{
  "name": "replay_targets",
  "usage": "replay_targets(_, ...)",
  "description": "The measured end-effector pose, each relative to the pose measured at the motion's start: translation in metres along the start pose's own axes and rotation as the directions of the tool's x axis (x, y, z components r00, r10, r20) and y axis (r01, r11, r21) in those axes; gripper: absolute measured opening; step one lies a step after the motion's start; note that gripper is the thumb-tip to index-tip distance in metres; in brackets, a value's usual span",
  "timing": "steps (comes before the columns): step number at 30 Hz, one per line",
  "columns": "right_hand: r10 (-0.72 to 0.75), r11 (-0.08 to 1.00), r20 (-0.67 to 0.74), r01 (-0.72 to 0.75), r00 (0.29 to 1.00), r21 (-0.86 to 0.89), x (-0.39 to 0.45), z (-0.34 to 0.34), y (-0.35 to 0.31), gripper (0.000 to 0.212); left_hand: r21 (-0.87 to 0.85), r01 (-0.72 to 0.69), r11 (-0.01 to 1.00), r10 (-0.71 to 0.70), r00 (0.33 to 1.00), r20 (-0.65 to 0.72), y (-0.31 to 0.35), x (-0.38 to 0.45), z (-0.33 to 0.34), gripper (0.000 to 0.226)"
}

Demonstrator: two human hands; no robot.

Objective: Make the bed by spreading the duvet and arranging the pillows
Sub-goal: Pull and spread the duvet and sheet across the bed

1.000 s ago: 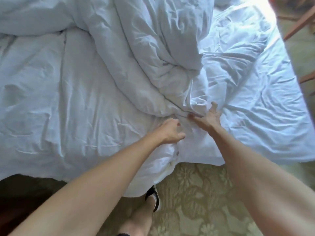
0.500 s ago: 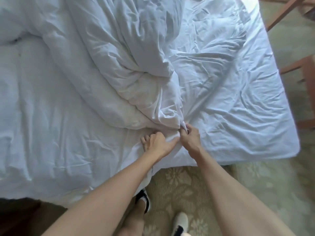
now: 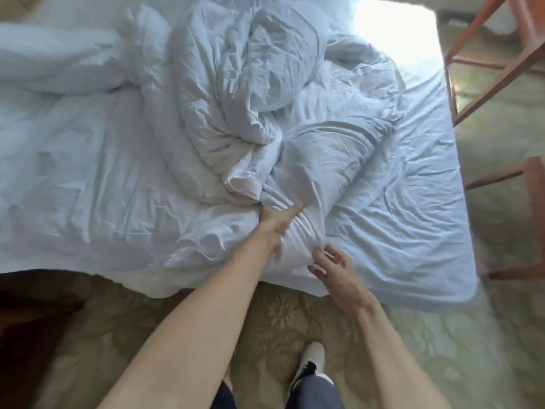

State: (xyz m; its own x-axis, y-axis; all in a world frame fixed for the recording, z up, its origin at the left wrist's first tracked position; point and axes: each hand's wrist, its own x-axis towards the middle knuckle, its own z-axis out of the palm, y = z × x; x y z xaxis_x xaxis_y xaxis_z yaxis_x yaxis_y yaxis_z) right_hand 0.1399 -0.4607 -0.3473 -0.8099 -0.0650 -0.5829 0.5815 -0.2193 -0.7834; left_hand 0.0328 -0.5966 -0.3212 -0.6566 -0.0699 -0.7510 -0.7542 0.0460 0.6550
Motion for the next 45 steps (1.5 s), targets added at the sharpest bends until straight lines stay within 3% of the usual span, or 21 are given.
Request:
replay_targets(3,0.011,0.991,-0.078,-0.021,0.997,-0.129,-0.024,-0.040,-0.019,0.018,0.110,-0.200,0.974,0.206,0.977,-0.046,0.001,-0.043,0.024,0.025)
replay_targets(4,-0.008,0.991,-0.101,-0.005,0.995,-0.133,-0.030,-0.052,-0.030,0.016,0.136,-0.272,0.953,0.281,0.958,-0.057,0.001,-0.055,0.031,0.024)
replay_targets(7,-0.048,0.999,-0.121,0.046,0.991,-0.021,-0.041,-0.079,-0.069,0.024,0.293,-0.440,0.849,0.457,0.889,0.013,-0.006,-0.091,0.059,0.053)
replay_targets(9,-0.045,0.999,-0.093,0.043,0.995,-0.026,-0.041,-0.081,-0.100,0.043,0.572,-0.519,0.635,0.517,0.836,0.184,-0.009,-0.116,0.081,0.056)
replay_targets(11,0.003,0.998,-0.048,-0.006,0.999,-0.061,-0.041,-0.078,-0.125,0.068,0.747,-0.570,0.342,0.529,0.774,0.349,-0.005,-0.139,0.097,0.032)
replay_targets(13,0.025,0.999,-0.069,-0.028,0.997,-0.038,-0.039,-0.079,-0.139,0.069,0.764,-0.599,0.239,0.545,0.734,0.405,0.007,-0.155,0.100,0.013)
replay_targets(14,0.011,1.000,-0.110,-0.013,0.994,-0.015,-0.037,-0.081,-0.142,0.061,0.747,-0.610,0.265,0.547,0.733,0.405,0.012,-0.157,0.097,0.011)
replay_targets(15,-0.011,1.000,-0.148,0.010,0.989,-0.007,-0.035,-0.083,-0.144,0.054,0.696,-0.622,0.359,0.529,0.750,0.398,0.017,-0.157,0.093,0.011)
replay_targets(17,-0.068,0.997,-0.165,0.062,0.984,-0.039,-0.035,-0.084,-0.147,0.046,0.474,-0.589,0.655,0.450,0.808,0.382,0.025,-0.156,0.086,0.016)
replay_targets(18,-0.107,0.993,-0.161,0.095,0.981,-0.077,-0.034,-0.085,-0.148,0.042,0.371,-0.540,0.755,0.407,0.831,0.380,0.031,-0.155,0.086,0.017)
replay_targets(22,-0.255,0.909,-0.090,0.207,0.963,-0.361,-0.033,-0.095,-0.162,0.024,0.221,-0.302,0.927,0.258,0.944,0.206,0.059,-0.130,0.108,0.060)
replay_targets(24,-0.300,0.818,0.000,0.257,0.954,-0.515,-0.030,-0.107,-0.173,0.029,0.017,-0.165,0.986,0.164,0.986,0.038,0.073,-0.115,0.126,0.068)
replay_targets(27,-0.256,0.573,0.175,0.295,0.951,-0.765,-0.028,-0.123,-0.196,0.032,-0.230,-0.077,0.970,0.070,0.997,-0.038,0.089,-0.100,0.144,0.077)
replay_targets(30,-0.119,0.413,0.272,0.296,0.955,-0.861,-0.025,-0.134,-0.213,0.043,-0.324,-0.133,0.937,0.085,0.984,-0.158,0.112,-0.091,0.148,0.085)
replay_targets(33,-0.273,0.448,0.307,0.403,0.912,-0.798,-0.011,-0.151,-0.232,0.021,-0.337,-0.271,0.902,0.204,0.954,-0.220,0.133,-0.092,0.152,0.060)
replay_targets(34,-0.356,0.484,0.272,0.426,0.894,-0.765,-0.007,-0.159,-0.240,0.025,-0.331,-0.300,0.895,0.242,0.948,-0.207,0.137,-0.096,0.154,0.046)
replay_targets(35,-0.406,0.482,0.260,0.447,0.876,-0.754,-0.003,-0.166,-0.248,0.054,-0.313,-0.326,0.892,0.279,0.942,-0.188,0.138,-0.101,0.155,0.031)
replay_targets(37,-0.378,0.338,0.340,0.470,0.861,-0.815,0.012,-0.179,-0.262,0.100,-0.317,-0.340,0.886,0.322,0.941,-0.108,0.135,-0.116,0.157,0.021)
replay_targets(40,-0.287,0.196,0.472,0.534,0.833,-0.822,0.039,-0.178,-0.281,0.116,-0.368,-0.316,0.874,0.350,0.936,0.029,0.129,-0.140,0.158,0.037)
replay_targets(42,-0.215,0.121,0.554,0.585,0.804,-0.802,0.049,-0.172,-0.286,0.105,-0.342,-0.330,0.880,0.378,0.922,0.082,0.125,-0.160,0.158,0.029)
replay_targets(45,-0.168,-0.083,0.634,0.630,0.755,-0.772,0.048,-0.178,-0.285,0.057,-0.251,-0.320,0.913,0.357,0.927,0.118,0.113,-0.196,0.151,0.024)
